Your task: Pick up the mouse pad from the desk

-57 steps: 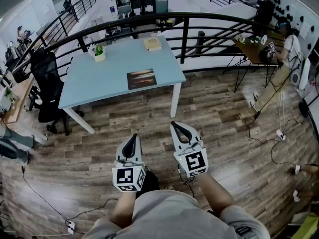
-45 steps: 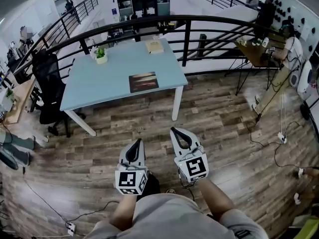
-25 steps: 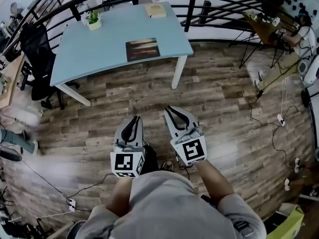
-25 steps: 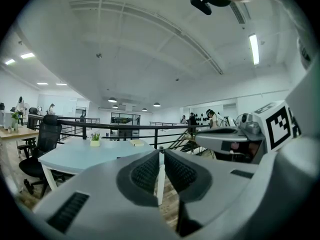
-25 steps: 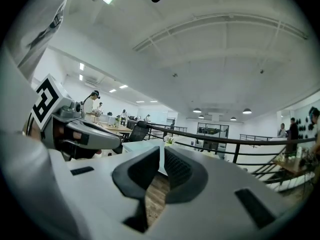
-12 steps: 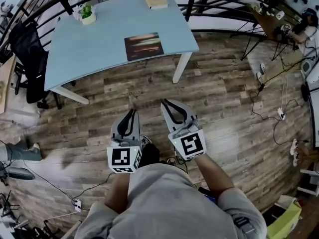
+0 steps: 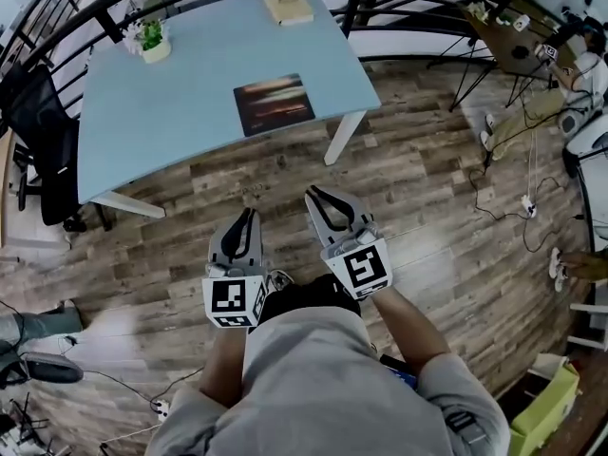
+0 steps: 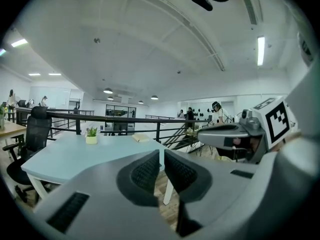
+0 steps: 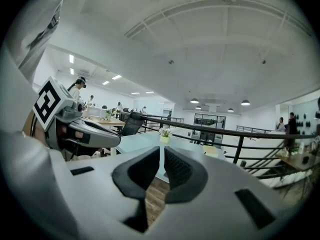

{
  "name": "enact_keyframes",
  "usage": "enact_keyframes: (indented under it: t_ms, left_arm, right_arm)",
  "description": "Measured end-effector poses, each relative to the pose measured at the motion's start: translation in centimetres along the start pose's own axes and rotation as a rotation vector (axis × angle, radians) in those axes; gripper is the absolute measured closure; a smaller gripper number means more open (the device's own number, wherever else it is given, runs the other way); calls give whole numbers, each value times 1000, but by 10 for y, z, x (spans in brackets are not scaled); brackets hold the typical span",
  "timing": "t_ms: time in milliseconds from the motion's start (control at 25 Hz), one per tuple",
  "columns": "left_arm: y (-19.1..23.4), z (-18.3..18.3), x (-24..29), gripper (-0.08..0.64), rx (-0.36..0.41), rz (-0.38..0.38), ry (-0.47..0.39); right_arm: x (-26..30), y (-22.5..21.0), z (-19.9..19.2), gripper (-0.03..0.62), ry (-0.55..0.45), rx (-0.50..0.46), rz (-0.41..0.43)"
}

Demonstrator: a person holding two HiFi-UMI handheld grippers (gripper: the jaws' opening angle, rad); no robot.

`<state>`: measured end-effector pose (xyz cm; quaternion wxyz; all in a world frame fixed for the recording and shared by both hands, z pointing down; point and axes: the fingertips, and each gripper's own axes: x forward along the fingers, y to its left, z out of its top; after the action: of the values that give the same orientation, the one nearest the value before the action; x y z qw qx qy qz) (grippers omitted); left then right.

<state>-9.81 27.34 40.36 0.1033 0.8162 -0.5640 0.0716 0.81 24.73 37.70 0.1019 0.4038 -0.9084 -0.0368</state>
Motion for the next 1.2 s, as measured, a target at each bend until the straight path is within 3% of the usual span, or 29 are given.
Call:
enact_keyframes:
  t_ms: [360, 640, 1200]
  left_arm:
    - [11, 1, 29, 517, -41, -21, -1]
    - [32, 8, 72, 518, -46, 16, 8]
    - [54, -1, 193, 518, -34, 94, 138]
  right_arm:
    - [18, -18, -5, 559, 54, -22, -4]
    - [61, -53, -7, 560, 35, -6, 34]
    - [136, -155, -54, 560, 75, 75, 110]
